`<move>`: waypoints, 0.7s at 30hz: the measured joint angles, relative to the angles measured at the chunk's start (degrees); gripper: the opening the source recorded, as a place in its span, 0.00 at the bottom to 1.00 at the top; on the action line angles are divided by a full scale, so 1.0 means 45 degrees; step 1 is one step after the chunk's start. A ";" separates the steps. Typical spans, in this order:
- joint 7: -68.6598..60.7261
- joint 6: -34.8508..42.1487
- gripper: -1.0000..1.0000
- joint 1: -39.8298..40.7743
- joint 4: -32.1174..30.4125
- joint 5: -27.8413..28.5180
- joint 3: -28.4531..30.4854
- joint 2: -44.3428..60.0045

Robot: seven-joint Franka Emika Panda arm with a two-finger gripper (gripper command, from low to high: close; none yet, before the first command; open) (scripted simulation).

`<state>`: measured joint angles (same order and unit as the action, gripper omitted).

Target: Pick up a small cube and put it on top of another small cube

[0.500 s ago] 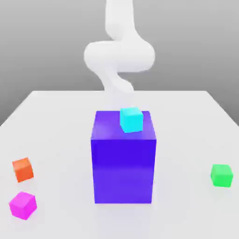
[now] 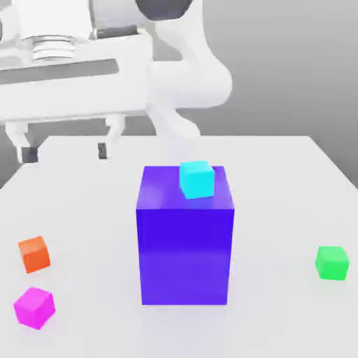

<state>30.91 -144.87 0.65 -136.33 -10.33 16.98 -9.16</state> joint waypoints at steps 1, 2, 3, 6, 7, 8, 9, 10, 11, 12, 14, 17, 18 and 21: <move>-0.0213 -0.0161 0.50 0.0085 -0.0056 -0.0165 0.0138 0.0466; -0.0422 -0.0323 0.50 0.0237 -0.0112 -0.0325 0.0266 0.0933; -0.0626 -0.0485 0.50 0.0413 -0.0169 -0.0478 0.0364 0.1398; -0.1171 -0.0982 0.50 0.0970 -0.0341 -0.0842 0.0532 0.2772; -0.1322 -0.1153 0.50 0.1109 -0.0401 -0.0921 0.0578 0.3222; -0.1457 -0.1328 0.50 0.1240 -0.0462 -0.0977 0.0628 0.3668; -0.1574 -0.1506 0.50 0.1382 -0.0525 -0.1008 0.0682 0.4108; -0.1677 -0.1679 0.50 0.1489 -0.0586 -0.1027 0.0793 0.4547; -0.1773 -0.1865 0.50 0.1637 -0.0651 -0.1023 0.0879 0.4978; -0.1856 -0.2057 0.50 0.1785 -0.0712 -0.1008 0.0963 0.5406; -0.2243 -0.2638 0.50 0.2194 -0.0602 -0.1433 0.0629 0.6314; -0.2928 -0.3653 0.50 0.3024 -0.0288 -0.2309 -0.0344 0.7703; -0.3096 -0.3839 0.00 0.3135 -0.0219 -0.2536 -0.0498 0.7980; -0.3092 -0.3834 0.00 0.3136 -0.0218 -0.2533 -0.0499 0.7980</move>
<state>16.99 -162.12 14.76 -137.31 -21.73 14.74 26.75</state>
